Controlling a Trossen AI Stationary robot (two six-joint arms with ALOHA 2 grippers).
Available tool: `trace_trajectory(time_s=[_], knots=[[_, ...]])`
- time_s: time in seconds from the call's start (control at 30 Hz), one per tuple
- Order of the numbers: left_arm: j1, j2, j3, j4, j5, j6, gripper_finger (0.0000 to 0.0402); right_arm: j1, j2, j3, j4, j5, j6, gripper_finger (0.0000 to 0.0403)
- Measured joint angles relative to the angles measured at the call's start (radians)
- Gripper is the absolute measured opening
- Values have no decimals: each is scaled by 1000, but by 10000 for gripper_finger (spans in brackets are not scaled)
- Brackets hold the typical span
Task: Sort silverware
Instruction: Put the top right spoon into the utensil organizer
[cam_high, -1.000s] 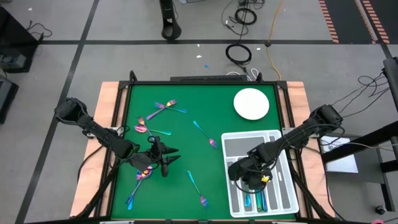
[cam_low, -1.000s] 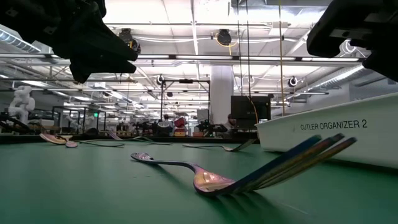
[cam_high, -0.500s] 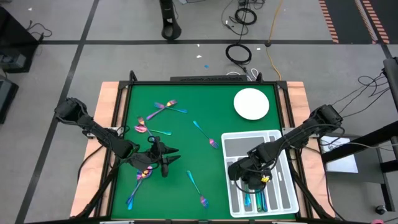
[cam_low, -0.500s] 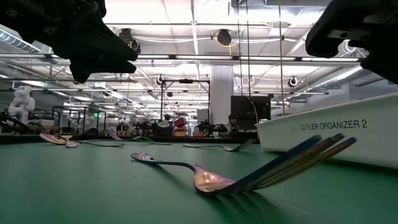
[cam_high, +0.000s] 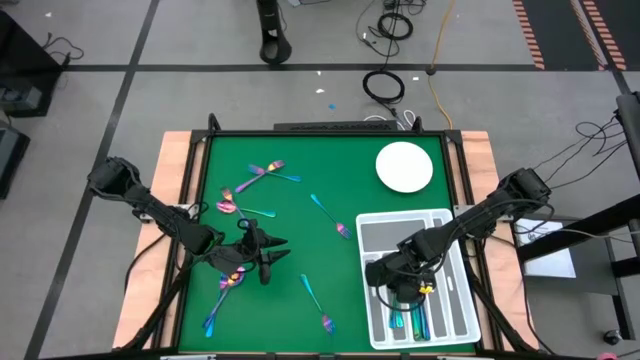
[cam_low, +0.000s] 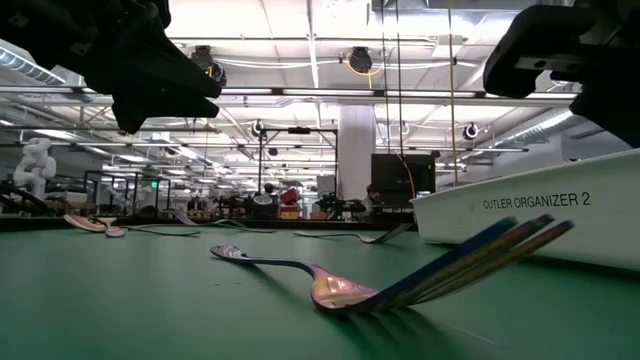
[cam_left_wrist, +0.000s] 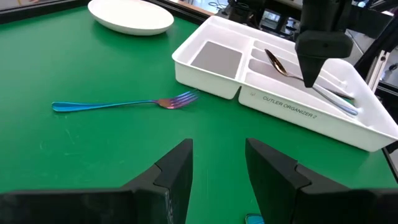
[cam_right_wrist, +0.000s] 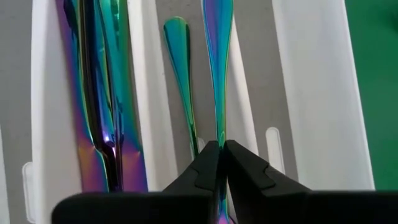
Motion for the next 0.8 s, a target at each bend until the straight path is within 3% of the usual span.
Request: trace_trajectory(time_s=[0.8], knots=[[0, 0, 0, 0, 0, 1, 148, 0, 0, 0, 25, 6, 9, 20]])
